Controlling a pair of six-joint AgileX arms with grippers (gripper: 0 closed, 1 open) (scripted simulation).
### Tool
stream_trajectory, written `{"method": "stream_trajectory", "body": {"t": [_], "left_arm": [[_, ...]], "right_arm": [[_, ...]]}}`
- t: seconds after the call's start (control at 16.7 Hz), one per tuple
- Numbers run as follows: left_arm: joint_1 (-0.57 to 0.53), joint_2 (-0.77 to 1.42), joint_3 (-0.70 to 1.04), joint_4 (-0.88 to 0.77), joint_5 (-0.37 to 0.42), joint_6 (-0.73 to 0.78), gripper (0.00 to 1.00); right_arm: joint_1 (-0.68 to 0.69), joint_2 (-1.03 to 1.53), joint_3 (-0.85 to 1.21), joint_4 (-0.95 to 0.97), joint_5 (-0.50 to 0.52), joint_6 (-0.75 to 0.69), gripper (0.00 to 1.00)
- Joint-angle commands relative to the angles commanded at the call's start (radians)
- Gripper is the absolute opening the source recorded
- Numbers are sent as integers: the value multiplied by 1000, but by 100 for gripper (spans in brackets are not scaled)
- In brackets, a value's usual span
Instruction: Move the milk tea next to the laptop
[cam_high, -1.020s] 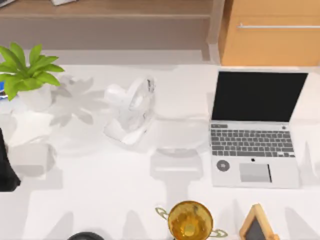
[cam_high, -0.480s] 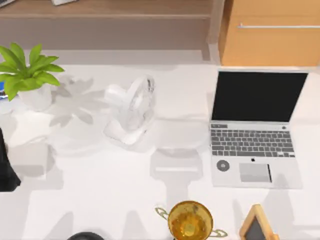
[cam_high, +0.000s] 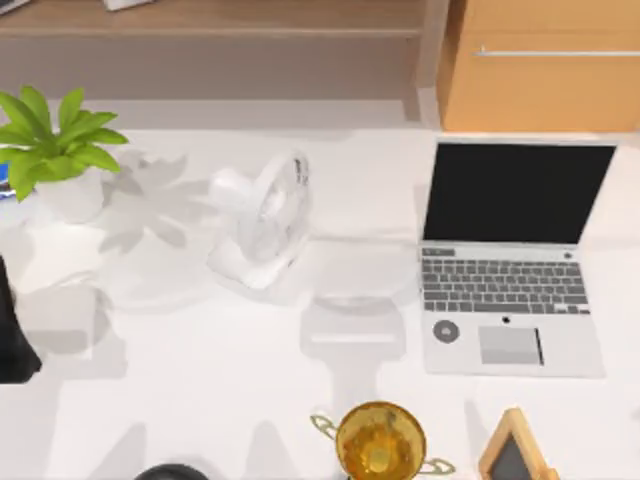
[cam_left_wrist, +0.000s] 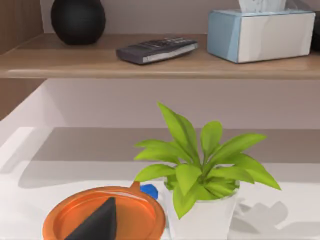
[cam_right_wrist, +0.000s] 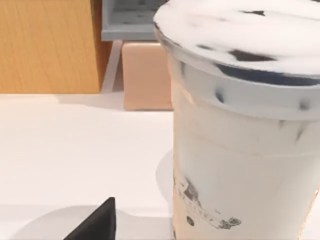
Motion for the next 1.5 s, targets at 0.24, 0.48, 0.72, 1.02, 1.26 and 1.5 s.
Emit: {"method": "stream_trajectory", "body": {"t": [0.24, 0.48, 0.72, 1.02, 1.26, 1.5], "left_arm": [[0, 0, 0, 0, 0, 0, 100], [0, 0, 0, 0, 0, 0, 100], [0, 0, 0, 0, 0, 0, 100], [0, 0, 0, 0, 0, 0, 100], [0, 0, 0, 0, 0, 0, 100], [0, 0, 0, 0, 0, 0, 100]], "right_arm": [[-34, 59, 8, 50, -32, -8, 100], [-27, 60, 7, 48, -27, -6, 100], [42, 161, 92, 85, 44, 18, 100], [166, 323, 226, 131, 167, 54, 100], [180, 338, 239, 135, 180, 58, 100], [180, 338, 239, 135, 180, 58, 77]]}}
